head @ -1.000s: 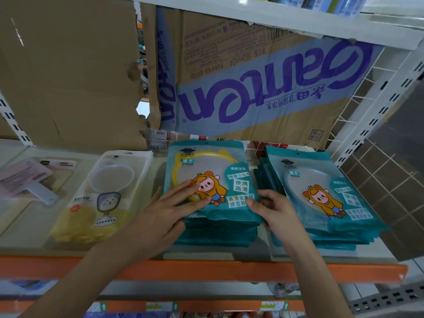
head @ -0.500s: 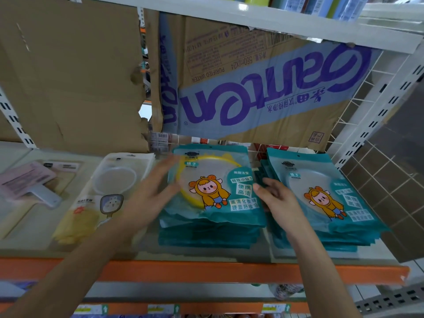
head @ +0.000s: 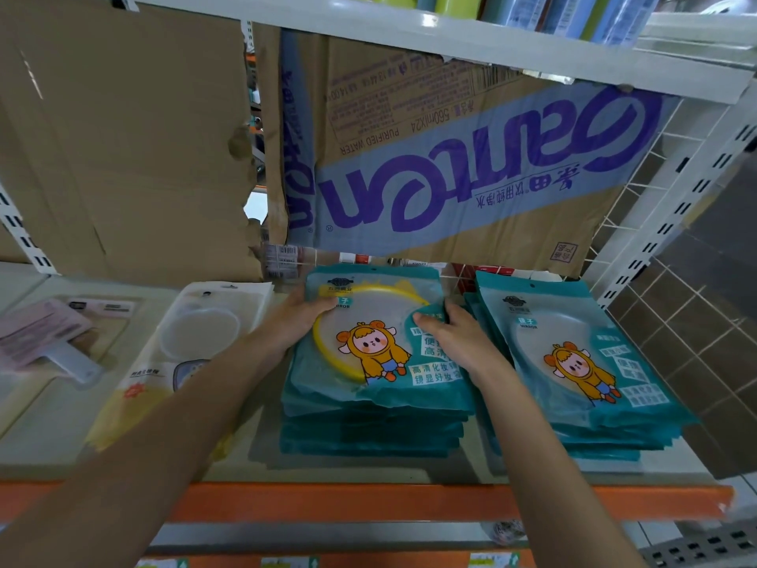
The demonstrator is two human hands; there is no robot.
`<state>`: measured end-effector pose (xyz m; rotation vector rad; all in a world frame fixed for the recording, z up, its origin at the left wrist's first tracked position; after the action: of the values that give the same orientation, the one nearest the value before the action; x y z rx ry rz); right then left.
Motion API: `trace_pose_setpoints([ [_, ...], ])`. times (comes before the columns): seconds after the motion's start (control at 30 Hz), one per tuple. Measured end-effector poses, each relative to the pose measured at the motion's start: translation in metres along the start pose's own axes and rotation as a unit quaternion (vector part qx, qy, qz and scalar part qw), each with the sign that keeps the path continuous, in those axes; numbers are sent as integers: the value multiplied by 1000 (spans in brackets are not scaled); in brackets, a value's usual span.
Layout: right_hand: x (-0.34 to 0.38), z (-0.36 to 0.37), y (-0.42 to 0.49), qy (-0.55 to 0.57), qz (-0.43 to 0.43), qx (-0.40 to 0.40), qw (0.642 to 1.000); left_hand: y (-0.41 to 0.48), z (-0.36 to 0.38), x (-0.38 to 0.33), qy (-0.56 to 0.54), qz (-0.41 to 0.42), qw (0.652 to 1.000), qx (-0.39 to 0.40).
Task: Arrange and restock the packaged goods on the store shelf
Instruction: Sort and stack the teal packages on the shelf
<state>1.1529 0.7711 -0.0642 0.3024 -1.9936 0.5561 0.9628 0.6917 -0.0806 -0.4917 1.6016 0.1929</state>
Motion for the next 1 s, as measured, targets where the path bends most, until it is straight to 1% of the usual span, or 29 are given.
trace_pose_setpoints([
  [0.1,-2,-2,3,-4,8,-3,1000,4,0,0,21,14,1000,-3],
  [0.2,0,-10,6,28,14,-28,999,7,-5,-6,48,41,998,-29],
  [0.27,3,-14,13,44,21,-37,998,12,-8,-9,57,45,997,-28],
  [0.4,4,-6,27,37,54,-3,998,21,-8,-6,44,13,999,-6],
  [0.57,9,-4,28,34,47,13,998,22,0,-9,64,17,998,7],
  [0.67,9,-7,22,-13,26,16,999,14,3,-21,87,43,995,19],
  [0.73,13,-12,12,-48,-16,7,999,-1,2,-35,113,80,990,35],
  [0.83,14,-16,-7,-83,-65,27,994,-31,3,-46,167,137,972,96],
  [0.9,8,-14,-22,-115,-78,46,989,-49,2,-41,192,142,963,124],
  [1.0,1,-10,-43,-196,-94,44,975,-63,1,-20,216,151,951,164],
])
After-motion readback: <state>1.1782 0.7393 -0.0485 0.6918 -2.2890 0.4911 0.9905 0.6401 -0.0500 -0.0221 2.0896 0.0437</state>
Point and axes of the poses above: each hand's wrist, its own y-axis towards the middle knuckle, its own z-axis out of the palm, x = y × z, the point moved 7 cm from there along y, towards the middle knuckle, and after that the axes turned 4 degrees about z, right-handed, at the moved point
